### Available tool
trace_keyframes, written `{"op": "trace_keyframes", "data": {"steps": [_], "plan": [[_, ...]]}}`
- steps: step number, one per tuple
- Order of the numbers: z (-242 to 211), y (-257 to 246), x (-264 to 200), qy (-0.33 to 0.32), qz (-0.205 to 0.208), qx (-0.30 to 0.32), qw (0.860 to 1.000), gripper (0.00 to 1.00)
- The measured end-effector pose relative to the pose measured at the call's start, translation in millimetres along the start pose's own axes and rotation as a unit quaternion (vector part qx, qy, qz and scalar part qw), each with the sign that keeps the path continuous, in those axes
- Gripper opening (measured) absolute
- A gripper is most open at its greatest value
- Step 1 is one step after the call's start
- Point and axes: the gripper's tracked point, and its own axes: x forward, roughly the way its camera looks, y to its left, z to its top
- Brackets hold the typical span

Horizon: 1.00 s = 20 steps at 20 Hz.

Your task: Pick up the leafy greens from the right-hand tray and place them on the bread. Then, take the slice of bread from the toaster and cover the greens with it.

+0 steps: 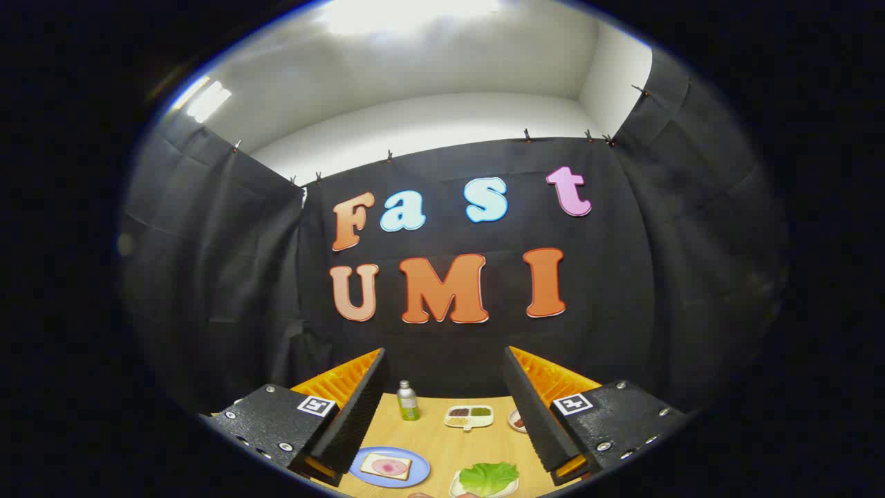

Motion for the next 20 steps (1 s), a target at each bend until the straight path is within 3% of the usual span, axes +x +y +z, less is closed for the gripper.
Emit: {"op": "trace_keyframes", "data": {"steps": [6, 12, 20], "plan": [[8, -9, -3, -0.009, -0.012, -0.015, 1.0, 0.98], [3, 6, -8, 0.006, 0.029, -0.002, 1.0, 0.98], [5, 10, -13, -0.014, 0.038, -0.02, 0.999, 0.98]]}}
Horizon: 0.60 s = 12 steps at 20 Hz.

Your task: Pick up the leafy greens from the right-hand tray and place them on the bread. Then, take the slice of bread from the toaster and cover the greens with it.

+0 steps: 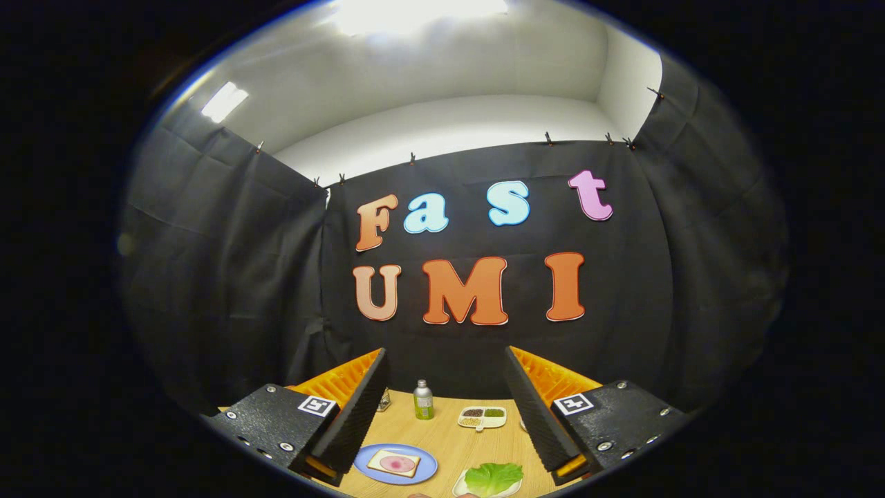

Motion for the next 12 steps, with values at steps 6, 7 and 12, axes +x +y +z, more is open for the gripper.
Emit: {"op": "trace_keyframes", "data": {"steps": [6, 7, 12], "plan": [[-7, -1, -1, -0.015, 0.0, -0.018, 1.0, 0.98], [-9, -1, 0, -0.015, -0.002, -0.02, 1.0, 0.98], [-32, -3, 3, 0.002, -0.003, -0.022, 1.0, 0.99]]}}
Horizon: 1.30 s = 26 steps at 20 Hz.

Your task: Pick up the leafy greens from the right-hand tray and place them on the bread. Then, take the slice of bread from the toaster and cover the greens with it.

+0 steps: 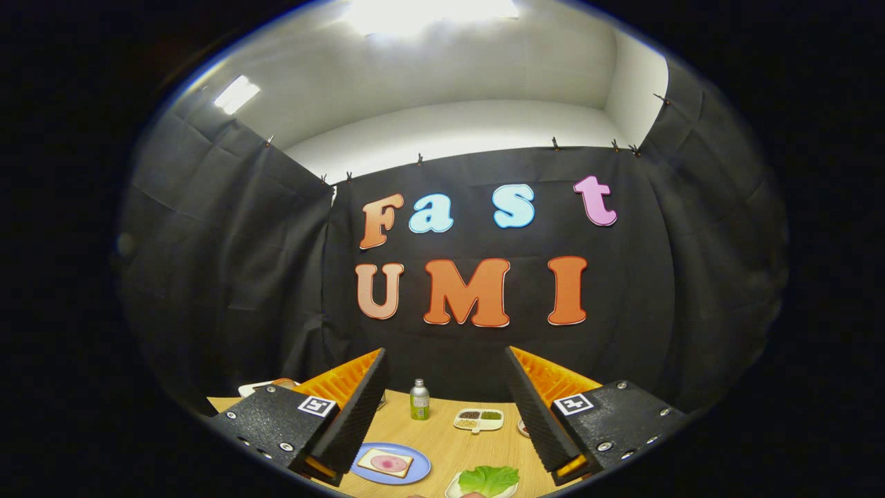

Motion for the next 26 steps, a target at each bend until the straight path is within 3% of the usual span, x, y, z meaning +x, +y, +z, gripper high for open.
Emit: {"op": "trace_keyframes", "data": {"steps": [13, 20, 26], "plan": [[-109, -22, 14, 0.128, -0.026, 0.018, 0.991, 0.99], [-176, -35, 20, 0.219, -0.028, 0.058, 0.974, 0.99], [-240, -42, 18, 0.314, -0.042, 0.06, 0.946, 0.99]]}}
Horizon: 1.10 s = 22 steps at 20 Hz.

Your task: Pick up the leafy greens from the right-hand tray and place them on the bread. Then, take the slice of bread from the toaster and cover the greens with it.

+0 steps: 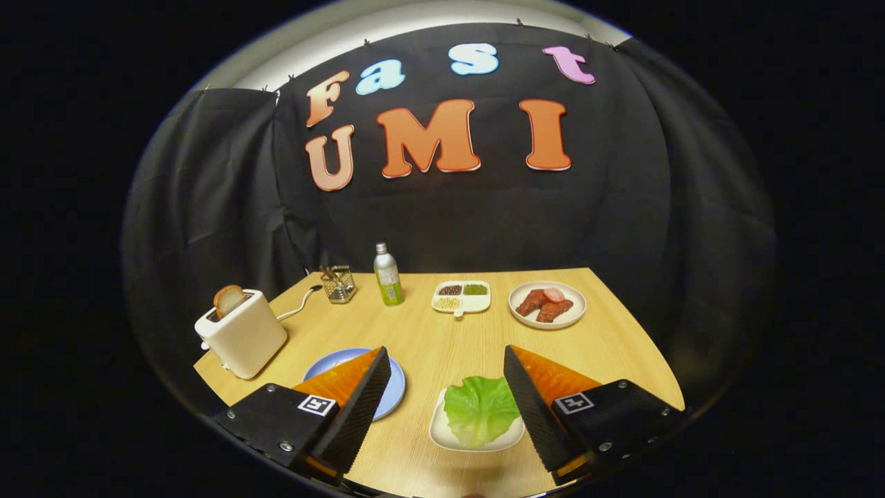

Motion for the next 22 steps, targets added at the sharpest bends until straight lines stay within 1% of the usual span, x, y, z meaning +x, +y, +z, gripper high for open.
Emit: {"op": "trace_keyframes", "data": {"steps": [3, 6, 10, 14, 18, 22], "plan": [[-18, -1, 14, 0.043, 0.004, 0.002, 0.999, 0.99], [-37, -7, 26, 0.083, -0.002, 0.006, 0.997, 0.99], [-72, -9, 40, 0.147, 0.014, 0.039, 0.988, 0.99], [-102, -24, 55, 0.193, -0.008, 0.04, 0.98, 0.98], [-124, -29, 67, 0.235, -0.014, 0.046, 0.971, 0.97], [-145, -40, 81, 0.265, -0.042, 0.02, 0.963, 0.95]]}}
